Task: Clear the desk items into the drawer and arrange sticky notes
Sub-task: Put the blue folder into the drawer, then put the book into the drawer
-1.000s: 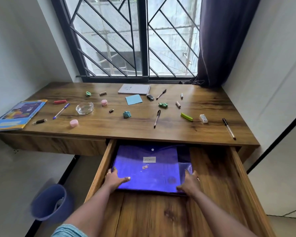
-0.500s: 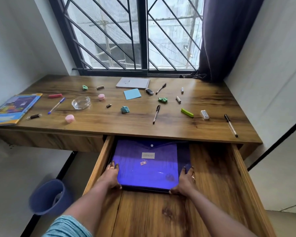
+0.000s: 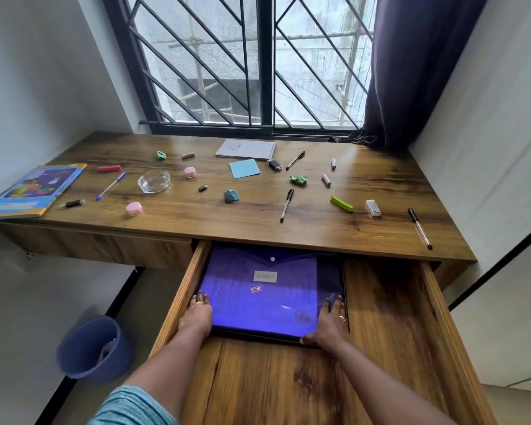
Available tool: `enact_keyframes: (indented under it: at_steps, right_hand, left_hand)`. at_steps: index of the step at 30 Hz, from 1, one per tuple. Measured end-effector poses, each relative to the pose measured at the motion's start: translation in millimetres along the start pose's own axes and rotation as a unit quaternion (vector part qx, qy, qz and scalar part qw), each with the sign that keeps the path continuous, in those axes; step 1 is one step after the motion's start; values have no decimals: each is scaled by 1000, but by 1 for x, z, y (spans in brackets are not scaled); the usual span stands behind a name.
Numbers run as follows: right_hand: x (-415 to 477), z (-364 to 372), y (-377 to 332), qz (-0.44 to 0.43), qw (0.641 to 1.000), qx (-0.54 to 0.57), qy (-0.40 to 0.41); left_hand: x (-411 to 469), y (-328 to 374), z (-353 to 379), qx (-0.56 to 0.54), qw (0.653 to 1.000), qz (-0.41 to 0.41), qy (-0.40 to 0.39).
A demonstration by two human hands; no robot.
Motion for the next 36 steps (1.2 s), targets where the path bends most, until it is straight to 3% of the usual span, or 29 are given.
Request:
enact_keyframes:
  at_steps: [9, 15, 21, 27, 36]
  right_hand:
    - [-8, 3, -28, -25, 998, -60, -1]
    - [-25, 19, -125, -115, 991, -67, 21]
    - [-65, 67, -236, -211, 975, -61, 26]
    - [-96, 107, -331, -289, 955, -57, 19]
    - [-88, 159, -445, -337, 940, -41, -23]
  left_hand:
    - [-22, 7, -5, -51, 996, 44, 57]
    - [-52, -7, -41, -94, 979, 129, 126]
    - [-90, -78, -68, -108, 965, 141, 191]
    - [-112, -168, -85, -80, 957, 72, 269]
    - [-84, -305, -72, -139, 964, -57, 221]
Point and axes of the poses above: each hand's wrist, its own x-axis towards the middle knuckle, its own z-axis out of the palm, y = z × x, the point moved 7 cm from there along x, towards the middle knuckle, and after that the axes turned 4 degrees about -z, right-handed, at the moved point
